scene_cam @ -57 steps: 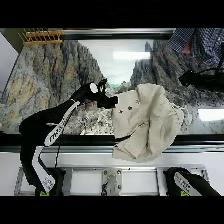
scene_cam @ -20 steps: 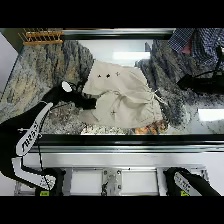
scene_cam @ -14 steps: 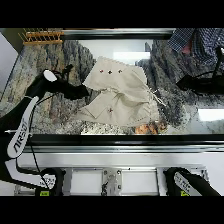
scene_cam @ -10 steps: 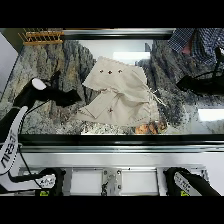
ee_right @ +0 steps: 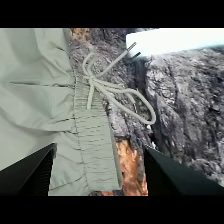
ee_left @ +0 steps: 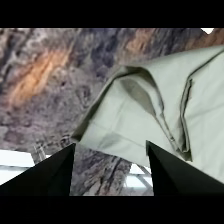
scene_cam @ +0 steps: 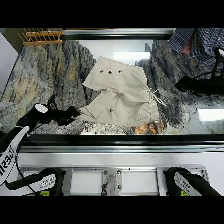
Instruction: Fold the clothes and pants, and hang the long-sleeved shirts on hangers.
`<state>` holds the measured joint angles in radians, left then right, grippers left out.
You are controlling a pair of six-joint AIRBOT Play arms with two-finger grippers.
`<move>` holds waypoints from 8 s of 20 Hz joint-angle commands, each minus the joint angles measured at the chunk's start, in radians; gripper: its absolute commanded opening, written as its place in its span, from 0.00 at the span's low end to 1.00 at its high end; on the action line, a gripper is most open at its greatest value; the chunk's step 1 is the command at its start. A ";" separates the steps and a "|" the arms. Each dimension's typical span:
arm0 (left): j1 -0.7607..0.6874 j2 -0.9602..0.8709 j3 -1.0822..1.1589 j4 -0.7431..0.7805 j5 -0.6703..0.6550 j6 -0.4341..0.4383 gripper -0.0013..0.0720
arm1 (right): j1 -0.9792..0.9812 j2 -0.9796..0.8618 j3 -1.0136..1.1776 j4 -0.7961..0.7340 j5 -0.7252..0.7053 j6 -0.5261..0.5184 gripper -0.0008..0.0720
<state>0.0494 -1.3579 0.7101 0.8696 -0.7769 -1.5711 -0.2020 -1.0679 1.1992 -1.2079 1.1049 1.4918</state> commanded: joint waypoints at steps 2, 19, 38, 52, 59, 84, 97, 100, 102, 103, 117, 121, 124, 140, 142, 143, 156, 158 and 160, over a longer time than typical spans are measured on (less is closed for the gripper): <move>-0.058 -0.056 0.037 -0.023 0.054 -0.003 0.42 | 0.008 0.000 0.000 -0.003 0.004 0.000 0.81; -0.058 0.018 0.035 0.029 0.010 0.083 0.02 | -0.061 -0.048 -0.616 0.258 -0.169 0.076 0.98; -0.056 0.023 0.052 0.030 -0.008 0.092 0.02 | 0.146 -0.147 -0.669 0.607 -0.566 -0.288 0.05; 0.023 0.632 1.011 0.030 -0.117 0.109 0.02 | 0.148 0.344 0.276 0.216 0.039 -0.036 0.05; 0.023 0.685 1.028 0.028 -0.113 0.105 0.02 | 0.148 0.462 0.275 0.216 0.313 0.174 0.04; -0.101 -0.198 1.030 0.134 -0.376 0.072 0.02 | 0.229 -0.300 0.256 -0.174 0.166 0.153 0.05; -0.261 0.019 0.092 0.125 0.131 0.101 0.02 | 0.229 -0.274 -0.202 -0.282 0.045 0.157 0.05; -0.261 0.019 0.039 0.125 0.182 0.100 0.02 | 0.230 -0.274 -0.277 -0.280 0.017 0.157 0.05; -0.261 0.020 0.024 0.125 0.185 0.100 0.02 | 0.230 -0.275 -0.310 -0.280 -0.003 0.157 0.06; -0.261 0.020 0.018 0.125 0.188 0.101 0.02 | 0.230 -0.275 -0.319 -0.280 -0.007 0.157 0.06; -0.185 0.264 0.110 0.132 -0.053 0.098 0.71 | 0.043 -0.023 -0.183 -0.169 0.222 -0.051 0.98; -0.259 0.328 0.060 0.127 -0.058 0.097 0.11 | -0.179 -0.072 -0.185 0.056 0.219 -0.191 0.99; -0.348 0.319 0.059 0.124 -0.060 0.097 0.02 | -0.318 -0.184 -0.185 0.185 0.230 -0.270 1.00; -0.476 0.010 0.335 0.125 -0.181 0.097 0.02 | -0.388 -0.568 -0.255 0.386 0.204 -0.528 1.00; -0.476 0.010 0.335 0.126 -0.185 0.097 0.02 | -0.381 -0.568 -0.294 0.403 0.177 -0.533 1.00; -0.476 0.010 0.335 0.126 -0.184 0.098 0.02 | -0.373 -0.568 -0.307 0.431 0.179 -0.555 1.00; -0.476 0.010 0.335 0.124 -0.175 0.097 0.02 | -0.227 -0.527 -0.302 0.426 0.212 -0.479 0.05; -0.476 0.010 0.336 0.120 -0.149 0.097 0.02 | -0.233 -0.493 -0.246 0.275 0.248 -0.377 0.05; -0.491 0.002 0.340 0.097 -0.115 0.098 0.02 | -0.231 -0.460 -0.167 0.134 0.299 -0.272 0.05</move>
<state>-0.4309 -1.3491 1.0458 0.9886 -0.9321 -1.4738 -0.4324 -1.5684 0.9546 -0.8955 1.3361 1.0798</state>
